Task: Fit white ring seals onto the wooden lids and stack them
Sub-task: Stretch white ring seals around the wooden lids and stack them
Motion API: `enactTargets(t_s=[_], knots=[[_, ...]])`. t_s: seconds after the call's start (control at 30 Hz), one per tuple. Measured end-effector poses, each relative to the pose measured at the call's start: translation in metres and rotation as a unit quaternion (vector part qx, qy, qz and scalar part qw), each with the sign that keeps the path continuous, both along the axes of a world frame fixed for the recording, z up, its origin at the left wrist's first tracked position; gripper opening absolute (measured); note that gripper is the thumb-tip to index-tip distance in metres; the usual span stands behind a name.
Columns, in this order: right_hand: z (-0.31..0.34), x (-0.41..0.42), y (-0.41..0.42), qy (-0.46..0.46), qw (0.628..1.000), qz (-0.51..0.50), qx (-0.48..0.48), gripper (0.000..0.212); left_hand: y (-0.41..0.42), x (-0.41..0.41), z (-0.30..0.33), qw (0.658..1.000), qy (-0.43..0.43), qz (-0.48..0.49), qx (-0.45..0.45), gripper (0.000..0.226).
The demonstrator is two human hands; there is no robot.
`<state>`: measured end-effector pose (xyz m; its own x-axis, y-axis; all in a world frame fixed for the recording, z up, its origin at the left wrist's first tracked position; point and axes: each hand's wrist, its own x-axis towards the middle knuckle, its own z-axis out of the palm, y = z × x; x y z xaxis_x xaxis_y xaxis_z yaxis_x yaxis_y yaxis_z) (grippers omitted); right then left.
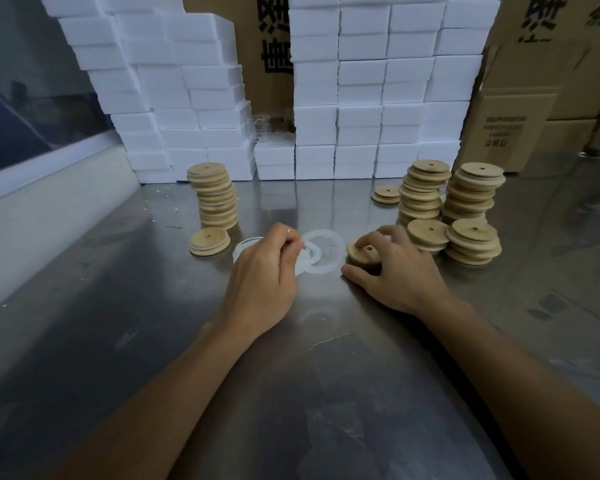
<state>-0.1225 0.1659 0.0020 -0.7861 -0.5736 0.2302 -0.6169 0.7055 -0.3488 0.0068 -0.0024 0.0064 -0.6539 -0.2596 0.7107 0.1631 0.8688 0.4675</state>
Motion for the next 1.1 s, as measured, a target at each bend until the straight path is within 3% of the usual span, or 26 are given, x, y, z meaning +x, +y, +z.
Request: enactTargets(t_s=[0.2,0.4,0.53,0.6,0.7,0.87,1.0,1.1], knots=[[0.006,0.006,-0.004,0.028,0.999,0.002,0.022,0.04,0.004,-0.001,-0.001,0.991,-0.014,-0.04,0.124,0.016],[0.004,0.005,-0.001,-0.029,0.986,0.003,-0.161,0.032,0.014,-0.001,0.006,0.965,-0.045,-0.103,0.236,0.012],[0.005,0.013,0.001,-0.106,0.962,0.102,-0.23,0.034,0.023,-0.002,0.005,0.948,-0.068,-0.131,0.28,0.012],[0.009,0.021,-0.001,-0.161,0.929,0.152,-0.296,0.041,0.027,-0.004,0.002,0.945,-0.079,-0.134,0.288,0.016],[0.011,0.035,-0.007,-0.24,0.882,0.187,-0.359,0.035,0.028,-0.006,-0.003,0.945,-0.077,-0.118,0.295,0.015],[0.016,0.042,-0.012,-0.372,0.818,0.13,-0.419,0.027,0.022,-0.009,-0.008,0.975,-0.028,-0.022,0.219,0.018],[0.017,0.041,-0.015,-0.395,0.801,0.123,-0.433,0.02,0.024,-0.01,-0.011,0.983,-0.033,0.02,0.178,0.021],[0.014,0.043,-0.016,-0.367,0.824,0.126,-0.412,0.023,0.026,-0.011,-0.011,0.977,-0.041,0.028,0.208,0.023]])
